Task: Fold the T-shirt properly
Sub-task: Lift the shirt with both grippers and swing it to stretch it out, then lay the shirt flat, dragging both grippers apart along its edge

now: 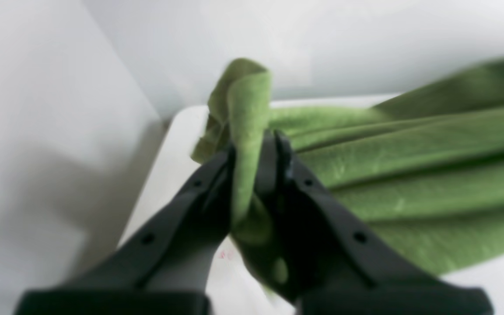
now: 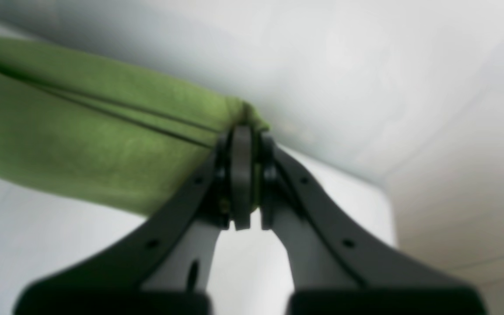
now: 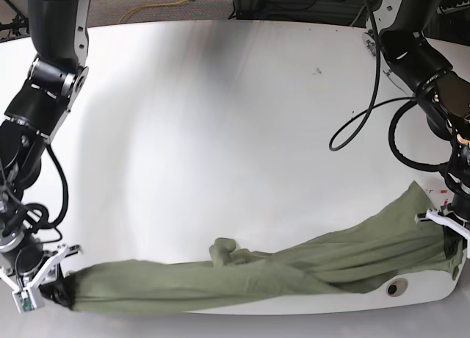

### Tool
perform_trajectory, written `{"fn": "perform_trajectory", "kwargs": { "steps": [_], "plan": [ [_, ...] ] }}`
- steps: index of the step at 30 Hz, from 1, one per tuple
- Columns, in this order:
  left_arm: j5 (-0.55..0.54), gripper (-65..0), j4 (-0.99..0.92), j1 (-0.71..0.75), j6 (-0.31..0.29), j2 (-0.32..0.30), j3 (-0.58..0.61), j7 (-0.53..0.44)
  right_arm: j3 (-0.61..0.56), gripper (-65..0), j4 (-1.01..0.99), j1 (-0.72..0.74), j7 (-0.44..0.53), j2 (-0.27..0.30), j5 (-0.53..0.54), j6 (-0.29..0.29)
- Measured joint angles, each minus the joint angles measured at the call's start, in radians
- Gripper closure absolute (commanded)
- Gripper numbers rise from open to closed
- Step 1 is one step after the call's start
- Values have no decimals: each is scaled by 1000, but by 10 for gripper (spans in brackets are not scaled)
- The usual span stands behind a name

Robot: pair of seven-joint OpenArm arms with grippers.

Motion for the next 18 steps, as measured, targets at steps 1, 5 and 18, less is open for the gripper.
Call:
{"fn": "perform_trajectory", "kwargs": {
  "steps": [1,5,18],
  "plan": [
    [6,0,0,29,1,3,-1,2,23,0,14,-51,3,-9,3,-1],
    [14,0,-1,148,2,39,-10,10,73,0,49,-212,3,-38,-1,0],
    [20,-4,-9,521,-122,106,-48,-101,252,0,42,-616,2,-171,-13,43]
  ]
}}
